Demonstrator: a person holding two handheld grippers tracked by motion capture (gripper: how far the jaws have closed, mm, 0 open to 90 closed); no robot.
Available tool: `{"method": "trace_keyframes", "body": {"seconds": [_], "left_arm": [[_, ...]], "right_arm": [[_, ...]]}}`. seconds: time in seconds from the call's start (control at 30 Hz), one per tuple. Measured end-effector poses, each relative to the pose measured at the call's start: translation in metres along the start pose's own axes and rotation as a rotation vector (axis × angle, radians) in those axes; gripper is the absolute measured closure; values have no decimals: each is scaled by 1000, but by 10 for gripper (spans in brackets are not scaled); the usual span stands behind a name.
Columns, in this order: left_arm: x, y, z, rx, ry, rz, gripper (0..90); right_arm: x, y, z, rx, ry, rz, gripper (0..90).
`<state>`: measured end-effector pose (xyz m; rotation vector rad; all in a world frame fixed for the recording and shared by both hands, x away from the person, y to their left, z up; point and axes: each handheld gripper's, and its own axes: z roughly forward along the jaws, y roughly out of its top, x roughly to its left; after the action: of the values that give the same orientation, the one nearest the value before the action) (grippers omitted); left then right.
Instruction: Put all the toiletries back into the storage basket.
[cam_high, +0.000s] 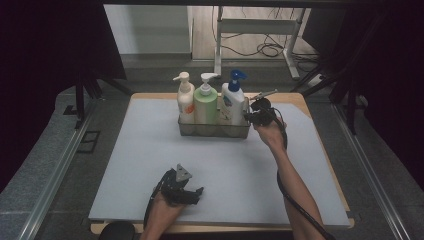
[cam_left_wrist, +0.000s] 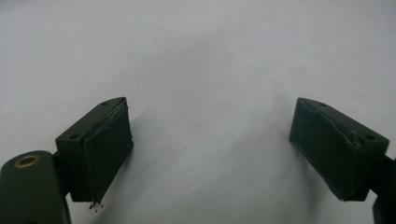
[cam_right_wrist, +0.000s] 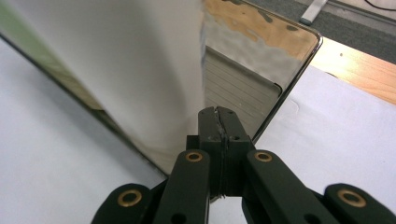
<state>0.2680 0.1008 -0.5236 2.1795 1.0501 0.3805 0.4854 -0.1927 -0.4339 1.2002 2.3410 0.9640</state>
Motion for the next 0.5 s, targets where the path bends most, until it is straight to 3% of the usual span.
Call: {"method": "trace_keyframes", "body": {"seconds": [0.5], "left_arm": [[0,0,0,0,-1,-1,125]], "right_arm": [[-7,6,25,25,5,21,898]]}}
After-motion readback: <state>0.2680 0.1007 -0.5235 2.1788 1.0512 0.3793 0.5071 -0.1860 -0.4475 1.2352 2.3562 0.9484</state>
